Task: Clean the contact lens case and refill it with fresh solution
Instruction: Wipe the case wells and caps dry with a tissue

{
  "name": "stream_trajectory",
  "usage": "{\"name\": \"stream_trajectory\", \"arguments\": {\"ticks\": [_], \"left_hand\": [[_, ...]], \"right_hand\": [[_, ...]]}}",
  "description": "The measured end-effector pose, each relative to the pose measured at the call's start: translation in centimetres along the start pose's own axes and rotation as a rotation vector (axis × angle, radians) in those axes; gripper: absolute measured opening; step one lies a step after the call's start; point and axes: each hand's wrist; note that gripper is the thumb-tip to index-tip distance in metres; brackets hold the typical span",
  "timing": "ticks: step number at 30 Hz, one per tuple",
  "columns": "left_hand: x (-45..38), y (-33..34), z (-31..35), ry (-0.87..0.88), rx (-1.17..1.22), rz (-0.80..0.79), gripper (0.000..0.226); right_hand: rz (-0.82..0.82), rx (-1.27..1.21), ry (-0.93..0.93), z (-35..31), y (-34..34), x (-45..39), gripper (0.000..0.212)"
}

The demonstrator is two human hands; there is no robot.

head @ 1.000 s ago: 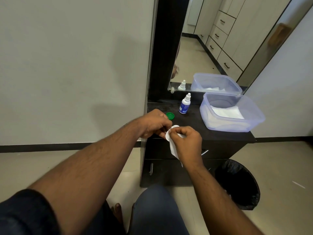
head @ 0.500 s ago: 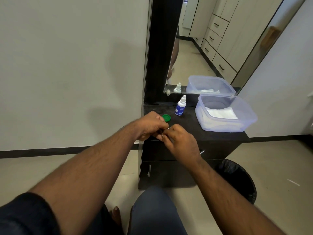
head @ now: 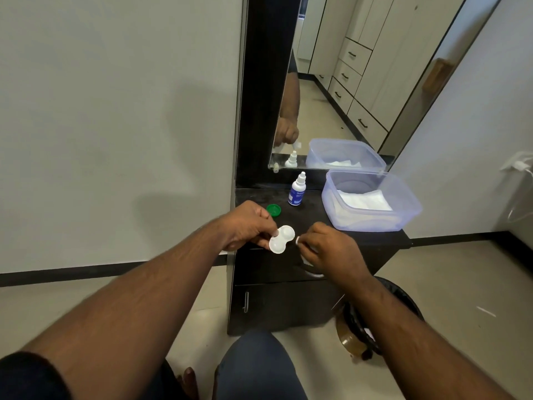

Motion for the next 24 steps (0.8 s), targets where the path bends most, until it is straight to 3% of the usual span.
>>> {"name": "stream_trajectory", "arguments": {"ticks": [4,8,12,17,24], "left_hand": [[-0.1,-0.3,-0.1,0.003,-0.024,-0.028,0.012],[0.0,-0.4,-0.3,0.029,-0.024,-0.051,0.004],[-0.1,-0.2,-0.4,0.025,-0.031,-0.042,0.009],[-0.1,0.2,-0.4,0.013,-0.046,0.011,0.012],[0.1,0.2,-0.3,0.014,-0.056,0.019,0.014]], "right_hand": [[0.162,-0.184,0.061,0.5,-1.1,-1.2,0.013],[0.080,-0.169,-0.052,-1.2,0.4,-1.8,0.014],[0.084,-0.065,-0.065,-1.5,1.7,-1.4,0.015],[-0.033,0.030,-0.130,-0.1,1.2,0.2,0.005],[0.188,-0.181,0.014,-0.6,0.8,-1.0,0.014]]}}
Point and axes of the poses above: each hand's wrist, its own x-axis away from the middle knuckle, its own y-axis out of the palm, z = x × y, and after that the axes turned 11 degrees about -y, right-handed
